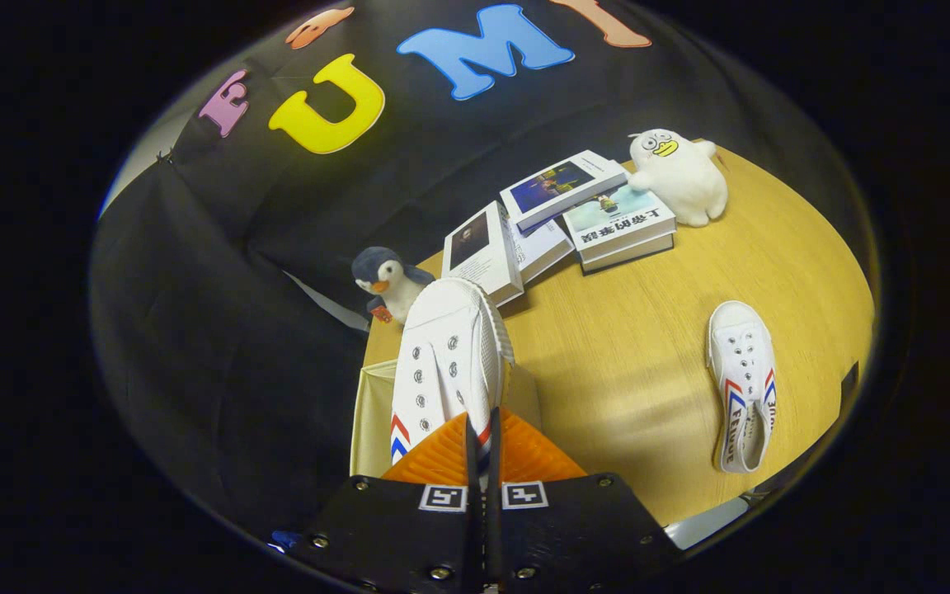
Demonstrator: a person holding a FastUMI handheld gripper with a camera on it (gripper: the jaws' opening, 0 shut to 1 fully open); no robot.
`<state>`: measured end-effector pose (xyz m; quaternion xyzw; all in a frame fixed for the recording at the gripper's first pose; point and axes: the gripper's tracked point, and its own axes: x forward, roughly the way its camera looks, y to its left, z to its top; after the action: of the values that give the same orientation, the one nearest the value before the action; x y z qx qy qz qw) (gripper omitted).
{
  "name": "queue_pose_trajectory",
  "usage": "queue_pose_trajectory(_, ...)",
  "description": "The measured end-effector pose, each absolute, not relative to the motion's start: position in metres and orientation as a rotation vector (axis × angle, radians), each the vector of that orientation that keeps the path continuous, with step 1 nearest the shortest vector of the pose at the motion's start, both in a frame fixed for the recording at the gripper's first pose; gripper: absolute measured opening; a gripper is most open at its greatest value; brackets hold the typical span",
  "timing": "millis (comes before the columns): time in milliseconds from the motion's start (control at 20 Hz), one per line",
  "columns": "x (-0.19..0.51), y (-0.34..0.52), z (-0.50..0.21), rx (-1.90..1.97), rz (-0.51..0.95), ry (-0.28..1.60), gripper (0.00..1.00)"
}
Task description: Open the storage box then place both shoes into the box .Put the left shoe in first, then the right shoe, with the right side of both shoes facing outward in a uniform manner.
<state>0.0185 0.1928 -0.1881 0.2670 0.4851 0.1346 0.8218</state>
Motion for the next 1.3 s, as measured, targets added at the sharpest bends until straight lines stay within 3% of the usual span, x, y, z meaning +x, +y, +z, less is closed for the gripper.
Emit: queue_pose_trajectory(1300, -0.014, 0.328, -0.280, 0.430, 0.297, 1.203, 0.01)
